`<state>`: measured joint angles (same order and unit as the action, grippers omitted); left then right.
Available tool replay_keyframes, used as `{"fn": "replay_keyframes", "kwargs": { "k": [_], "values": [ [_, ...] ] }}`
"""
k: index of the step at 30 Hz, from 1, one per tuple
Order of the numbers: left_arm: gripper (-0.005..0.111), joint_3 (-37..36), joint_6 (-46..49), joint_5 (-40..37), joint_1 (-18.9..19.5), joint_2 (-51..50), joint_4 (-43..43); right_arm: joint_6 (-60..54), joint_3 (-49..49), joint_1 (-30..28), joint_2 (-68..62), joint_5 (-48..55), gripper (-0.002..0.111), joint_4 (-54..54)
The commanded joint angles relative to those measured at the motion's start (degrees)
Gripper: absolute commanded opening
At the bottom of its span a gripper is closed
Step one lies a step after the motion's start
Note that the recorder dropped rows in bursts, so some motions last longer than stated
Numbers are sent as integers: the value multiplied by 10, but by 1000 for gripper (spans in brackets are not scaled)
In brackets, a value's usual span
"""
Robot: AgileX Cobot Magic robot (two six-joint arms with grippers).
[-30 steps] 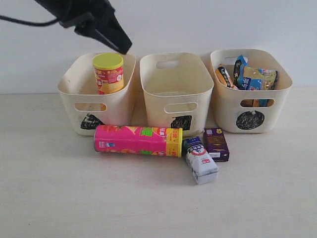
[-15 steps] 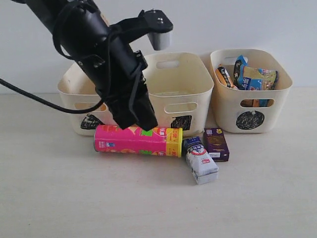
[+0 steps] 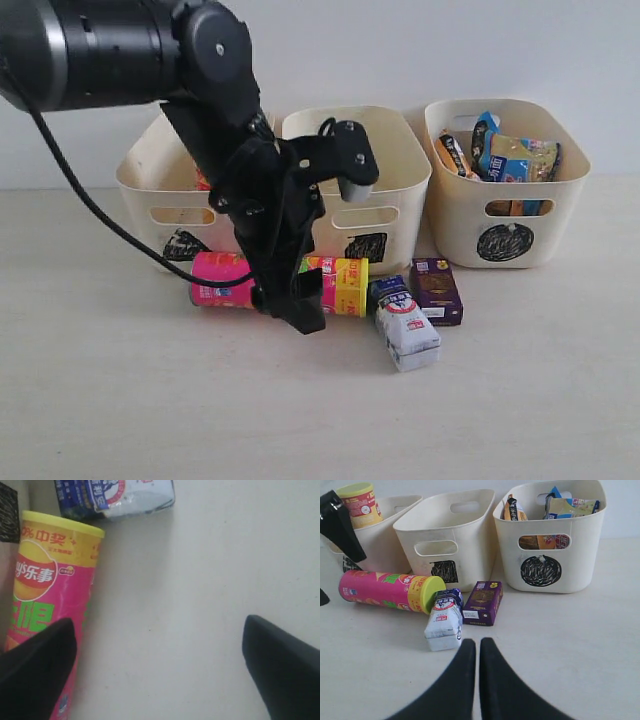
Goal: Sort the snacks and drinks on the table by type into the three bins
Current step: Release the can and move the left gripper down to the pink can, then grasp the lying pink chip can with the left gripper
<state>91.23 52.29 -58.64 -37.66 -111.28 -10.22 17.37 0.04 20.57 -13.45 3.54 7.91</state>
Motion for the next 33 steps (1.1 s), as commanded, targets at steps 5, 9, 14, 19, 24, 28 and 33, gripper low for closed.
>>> {"fn": "replay_keyframes", "kwargs": {
  "k": [5, 9, 14, 19, 24, 28, 33],
  "values": [
    [83, -2, 7, 91, -3, -48, 102, -1, 0, 1, 1, -3, 0, 1],
    [83, -2, 7, 151, -3, -68, 142, -1, 0, 1, 1, -3, 0, 1],
    [83, -2, 7, 158, -2, -92, 192, -3, 0, 1, 1, -3, 0, 1],
    [83, -2, 6, 192, -1, -115, 212, -3, 0, 1, 1, -3, 0, 1],
    [83, -2, -9, 228, 4, -128, 244, -3, 0, 1, 1, -3, 0, 1],
    [83, -2, -14, 239, 11, -134, 246, -3, 0, 1, 1, -3, 0, 1],
    [83, -2, -14, 237, 20, -146, 248, -3, 0, 1, 1, -3, 0, 1]
  ]
}}
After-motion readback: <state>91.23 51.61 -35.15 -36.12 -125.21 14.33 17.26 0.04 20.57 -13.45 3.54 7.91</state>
